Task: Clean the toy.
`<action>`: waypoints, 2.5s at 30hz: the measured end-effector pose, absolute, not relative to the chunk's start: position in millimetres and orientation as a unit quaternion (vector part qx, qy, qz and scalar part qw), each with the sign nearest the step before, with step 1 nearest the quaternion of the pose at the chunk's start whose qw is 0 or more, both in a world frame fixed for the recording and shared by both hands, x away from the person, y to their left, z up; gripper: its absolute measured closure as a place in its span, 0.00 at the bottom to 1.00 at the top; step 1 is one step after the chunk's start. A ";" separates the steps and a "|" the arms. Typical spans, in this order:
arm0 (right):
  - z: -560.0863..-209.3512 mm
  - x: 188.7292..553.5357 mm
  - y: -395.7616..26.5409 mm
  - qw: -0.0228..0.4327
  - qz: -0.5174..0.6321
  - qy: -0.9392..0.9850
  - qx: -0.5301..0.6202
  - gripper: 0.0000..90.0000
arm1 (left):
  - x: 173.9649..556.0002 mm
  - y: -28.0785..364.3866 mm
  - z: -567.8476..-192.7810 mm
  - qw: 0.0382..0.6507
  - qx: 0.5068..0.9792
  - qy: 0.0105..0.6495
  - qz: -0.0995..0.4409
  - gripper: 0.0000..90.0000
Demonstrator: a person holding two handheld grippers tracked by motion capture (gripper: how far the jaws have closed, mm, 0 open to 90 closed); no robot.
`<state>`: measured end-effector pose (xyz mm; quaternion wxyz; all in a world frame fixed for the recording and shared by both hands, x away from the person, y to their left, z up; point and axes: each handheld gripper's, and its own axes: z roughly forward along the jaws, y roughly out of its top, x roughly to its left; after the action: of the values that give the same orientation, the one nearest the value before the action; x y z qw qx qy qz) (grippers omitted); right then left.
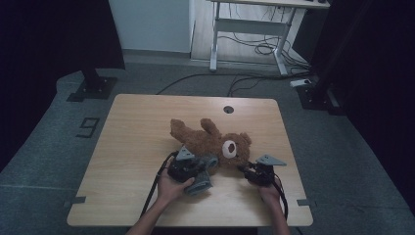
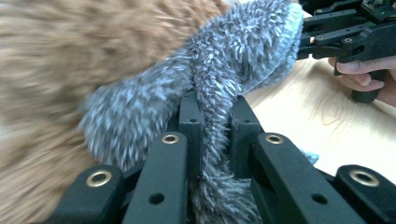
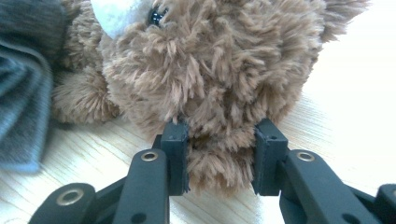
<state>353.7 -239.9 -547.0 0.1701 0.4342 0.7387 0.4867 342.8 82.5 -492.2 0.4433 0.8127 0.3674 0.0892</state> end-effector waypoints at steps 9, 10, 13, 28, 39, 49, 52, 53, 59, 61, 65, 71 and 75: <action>-547.1 354.2 -240.5 0.169 0.487 0.740 0.431 0.71 | 348.6 128.6 -489.4 0.450 0.791 0.404 0.099 0.87; -547.1 354.1 -240.4 0.170 0.487 0.740 0.431 0.71 | 349.0 132.9 -490.1 0.451 0.788 0.407 0.100 0.87; -547.1 353.9 -240.2 0.170 0.487 0.741 0.430 0.71 | 349.8 144.8 -491.5 0.453 0.781 0.418 0.102 0.87; -547.1 353.5 -240.0 0.170 0.486 0.742 0.429 0.71 | 365.7 179.0 -489.6 0.423 0.764 0.466 0.142 0.87; -547.5 354.8 -240.4 0.167 0.488 0.739 0.433 0.71 | 351.8 184.7 -476.1 0.452 0.754 0.454 0.145 0.88; -547.2 354.2 -240.0 0.169 0.487 0.740 0.433 0.71 | 347.8 70.1 -453.6 0.472 0.800 0.354 0.110 0.88; -547.2 354.4 -240.1 0.168 0.487 0.739 0.433 0.71 | 348.9 31.0 -464.9 0.469 0.812 0.337 0.086 0.88; -547.3 354.4 -240.2 0.167 0.488 0.739 0.433 0.71 | 349.4 18.6 -469.7 0.464 0.818 0.330 0.081 0.88; -547.4 354.1 -240.0 0.167 0.487 0.739 0.434 0.71 | 353.4 -25.4 -496.8 0.445 0.834 0.321 0.053 0.88; -547.5 354.3 -239.9 0.167 0.488 0.738 0.435 0.71 | 355.2 -29.4 -503.7 0.433 0.840 0.321 0.063 0.88; -547.4 354.1 -239.9 0.168 0.487 0.739 0.435 0.71 | 358.5 -19.4 -509.3 0.423 0.840 0.335 0.060 0.88; -547.3 354.5 -240.7 0.167 0.489 0.739 0.433 0.71 | 359.5 23.5 -508.7 0.437 0.822 0.361 0.054 0.87; -547.2 354.5 -240.6 0.166 0.490 0.739 0.432 0.71 | 360.7 54.6 -502.1 0.461 0.804 0.375 0.035 0.87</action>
<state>354.5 -240.6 -547.2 0.1658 0.4321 0.7387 0.4901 360.7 54.6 -502.1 0.4609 0.8036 0.3750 0.0349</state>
